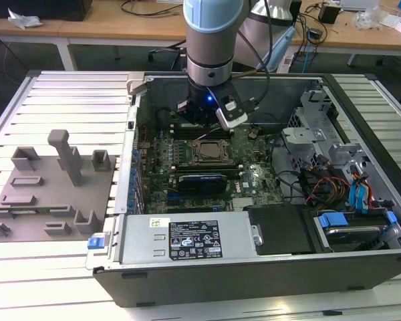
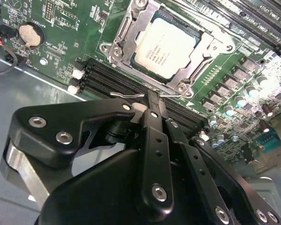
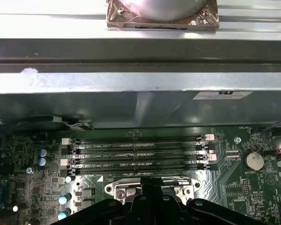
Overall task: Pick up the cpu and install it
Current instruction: 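Install the first cpu locking lever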
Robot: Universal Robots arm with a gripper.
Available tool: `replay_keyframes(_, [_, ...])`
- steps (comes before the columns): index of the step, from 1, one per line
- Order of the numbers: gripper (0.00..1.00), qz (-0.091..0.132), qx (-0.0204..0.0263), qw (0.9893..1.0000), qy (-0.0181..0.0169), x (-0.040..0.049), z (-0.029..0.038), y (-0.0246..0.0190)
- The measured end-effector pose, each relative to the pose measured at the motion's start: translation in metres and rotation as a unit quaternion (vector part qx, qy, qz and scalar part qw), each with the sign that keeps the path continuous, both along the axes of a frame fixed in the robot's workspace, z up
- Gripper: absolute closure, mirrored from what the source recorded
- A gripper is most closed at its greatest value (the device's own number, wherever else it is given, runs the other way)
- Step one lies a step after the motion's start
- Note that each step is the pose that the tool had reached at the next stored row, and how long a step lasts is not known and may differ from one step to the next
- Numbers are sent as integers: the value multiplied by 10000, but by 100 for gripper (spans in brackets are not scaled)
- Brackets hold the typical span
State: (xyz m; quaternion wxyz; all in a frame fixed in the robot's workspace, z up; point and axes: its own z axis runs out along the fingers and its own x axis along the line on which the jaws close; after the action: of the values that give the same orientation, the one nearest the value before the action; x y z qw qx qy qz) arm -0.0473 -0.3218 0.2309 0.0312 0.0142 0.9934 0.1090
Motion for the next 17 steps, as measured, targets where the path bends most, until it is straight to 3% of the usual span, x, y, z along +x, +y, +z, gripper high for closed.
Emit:
replay_keyframes(8, [89,1,1,10000,0,10,-38,52])
replay_keyframes(11, [89,0,0,10000,1,48,-97,60])
replay_keyframes(17, [89,3,0,10000,-4,62,-113,68])
